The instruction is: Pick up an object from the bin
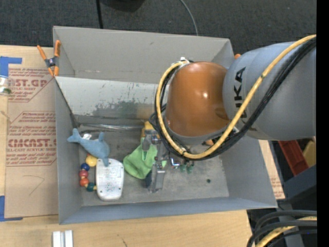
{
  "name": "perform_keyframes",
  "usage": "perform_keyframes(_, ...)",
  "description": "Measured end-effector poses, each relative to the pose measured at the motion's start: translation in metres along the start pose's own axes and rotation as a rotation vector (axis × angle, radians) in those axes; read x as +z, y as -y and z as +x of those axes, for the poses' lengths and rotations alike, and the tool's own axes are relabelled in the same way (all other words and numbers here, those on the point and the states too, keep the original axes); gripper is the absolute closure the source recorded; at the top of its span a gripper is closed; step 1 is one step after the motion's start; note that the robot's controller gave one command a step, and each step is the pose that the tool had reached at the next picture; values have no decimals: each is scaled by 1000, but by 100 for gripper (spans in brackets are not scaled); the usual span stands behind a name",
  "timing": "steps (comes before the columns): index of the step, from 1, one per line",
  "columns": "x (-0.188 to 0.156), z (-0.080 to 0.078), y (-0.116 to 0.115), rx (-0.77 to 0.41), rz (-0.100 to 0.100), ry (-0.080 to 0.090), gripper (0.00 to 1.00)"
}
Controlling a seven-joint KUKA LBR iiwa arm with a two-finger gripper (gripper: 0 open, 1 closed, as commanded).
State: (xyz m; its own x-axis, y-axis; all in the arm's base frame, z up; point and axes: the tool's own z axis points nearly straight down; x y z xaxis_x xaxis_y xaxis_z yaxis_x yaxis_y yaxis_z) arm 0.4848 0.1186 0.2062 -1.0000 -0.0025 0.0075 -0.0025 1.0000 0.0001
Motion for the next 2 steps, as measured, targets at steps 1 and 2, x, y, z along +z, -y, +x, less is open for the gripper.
perform_keyframes(1,-4,-2,1,2,-1,8,0)
perform_keyframes(2,30,-5,2,-4,-4,16,0)
